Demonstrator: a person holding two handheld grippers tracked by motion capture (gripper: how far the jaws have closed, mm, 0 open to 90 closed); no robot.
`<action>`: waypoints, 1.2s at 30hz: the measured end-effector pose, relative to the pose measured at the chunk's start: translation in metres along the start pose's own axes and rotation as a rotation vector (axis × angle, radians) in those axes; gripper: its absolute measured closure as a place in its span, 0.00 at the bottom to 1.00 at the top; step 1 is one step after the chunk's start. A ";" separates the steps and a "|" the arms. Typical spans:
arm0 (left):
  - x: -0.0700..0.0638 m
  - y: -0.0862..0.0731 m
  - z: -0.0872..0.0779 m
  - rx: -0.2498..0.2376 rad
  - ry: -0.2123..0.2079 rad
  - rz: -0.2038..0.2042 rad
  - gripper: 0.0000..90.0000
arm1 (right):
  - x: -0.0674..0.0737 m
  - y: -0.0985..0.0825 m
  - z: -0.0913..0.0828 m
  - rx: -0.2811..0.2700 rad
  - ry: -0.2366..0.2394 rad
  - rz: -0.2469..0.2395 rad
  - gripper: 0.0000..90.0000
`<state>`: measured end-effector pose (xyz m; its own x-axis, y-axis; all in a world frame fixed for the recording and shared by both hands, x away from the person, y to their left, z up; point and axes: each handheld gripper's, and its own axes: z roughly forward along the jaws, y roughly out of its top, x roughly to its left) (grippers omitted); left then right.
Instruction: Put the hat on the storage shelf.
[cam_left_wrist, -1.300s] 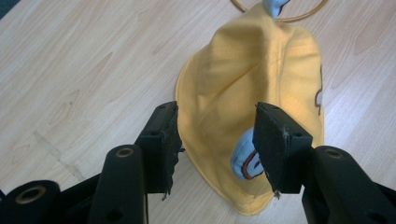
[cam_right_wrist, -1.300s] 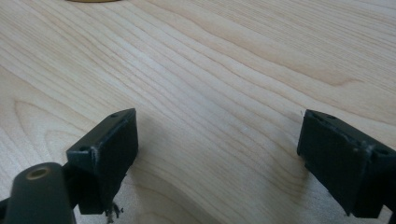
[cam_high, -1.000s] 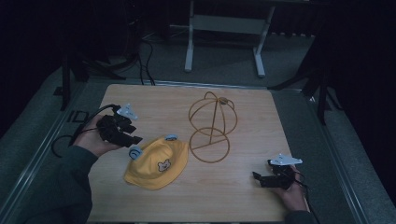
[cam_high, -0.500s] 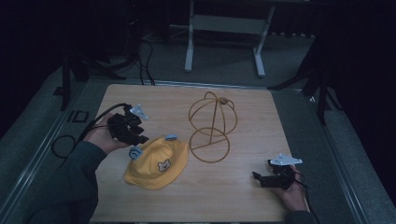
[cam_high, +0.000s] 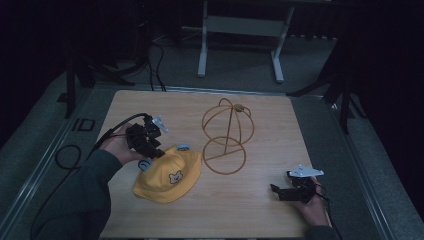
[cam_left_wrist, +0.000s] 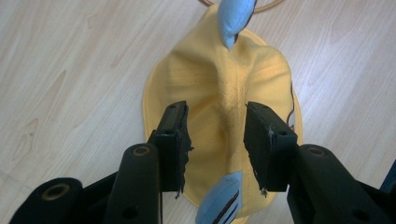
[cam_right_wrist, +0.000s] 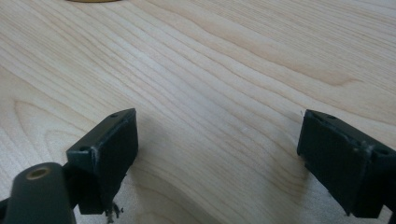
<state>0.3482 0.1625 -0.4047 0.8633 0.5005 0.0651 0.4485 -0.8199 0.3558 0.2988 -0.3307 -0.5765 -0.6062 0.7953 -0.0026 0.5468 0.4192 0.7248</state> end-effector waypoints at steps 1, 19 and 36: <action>0.000 0.001 0.001 0.005 -0.006 0.002 0.66 | 0.000 0.000 0.000 0.000 0.000 -0.001 0.14; -0.008 0.018 0.027 0.120 -0.023 0.107 0.71 | 0.000 0.000 0.000 0.000 0.000 -0.001 0.14; -0.007 0.021 0.027 0.137 -0.055 0.167 0.91 | 0.000 0.000 0.000 0.001 0.000 -0.002 0.14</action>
<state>0.3579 0.1343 -0.4231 0.9380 0.3413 0.0602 0.3219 -0.9224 0.2136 0.2989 -0.3309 -0.5765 -0.6076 0.7943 -0.0043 0.5457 0.4213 0.7244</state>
